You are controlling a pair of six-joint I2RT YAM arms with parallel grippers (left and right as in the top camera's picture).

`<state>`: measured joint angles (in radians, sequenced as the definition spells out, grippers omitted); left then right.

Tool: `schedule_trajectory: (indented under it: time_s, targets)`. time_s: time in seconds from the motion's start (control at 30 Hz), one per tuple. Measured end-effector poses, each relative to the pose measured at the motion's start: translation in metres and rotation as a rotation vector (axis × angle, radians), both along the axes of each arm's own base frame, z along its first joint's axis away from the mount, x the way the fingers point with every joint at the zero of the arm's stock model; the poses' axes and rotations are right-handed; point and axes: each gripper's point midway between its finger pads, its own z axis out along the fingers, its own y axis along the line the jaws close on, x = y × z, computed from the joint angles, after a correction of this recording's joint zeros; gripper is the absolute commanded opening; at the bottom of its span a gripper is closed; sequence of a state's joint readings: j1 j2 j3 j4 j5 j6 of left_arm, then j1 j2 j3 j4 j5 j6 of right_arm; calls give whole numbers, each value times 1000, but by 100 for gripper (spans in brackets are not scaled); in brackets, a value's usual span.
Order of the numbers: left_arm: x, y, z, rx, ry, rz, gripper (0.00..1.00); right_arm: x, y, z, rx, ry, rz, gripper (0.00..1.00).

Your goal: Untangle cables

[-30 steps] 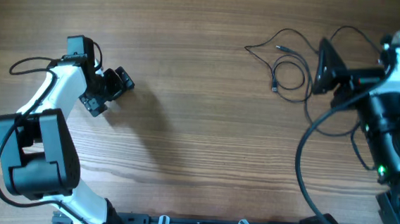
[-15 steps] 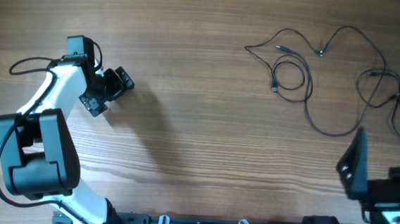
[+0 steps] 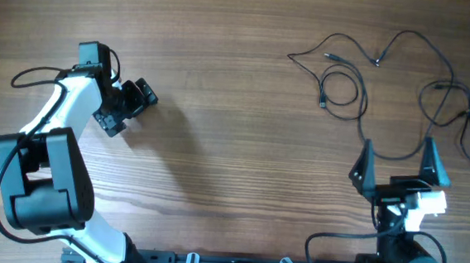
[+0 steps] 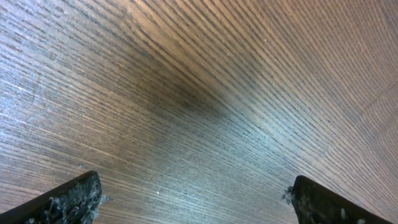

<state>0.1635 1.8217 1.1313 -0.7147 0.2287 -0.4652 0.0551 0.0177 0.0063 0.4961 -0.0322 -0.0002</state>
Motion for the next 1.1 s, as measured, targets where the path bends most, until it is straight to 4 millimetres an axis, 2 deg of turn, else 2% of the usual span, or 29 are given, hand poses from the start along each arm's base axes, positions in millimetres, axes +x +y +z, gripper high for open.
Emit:
schedule_trajectory:
  time_s: [0.13,0.3,0.5,1.1]
  targets:
    - [0,0,0,1,-1,0,100,23,-2,-63,-2,274,-14,100]
    - [0,0,0,0,0,0,100,28,-3,-114,18,486,-16,100]
    - [0,0,0,0,0,0,100,28,-6,-115,116,493,-8,100]
    - [0,0,0,0,0,0,100,28,-6,-115,120,493,-7,99]
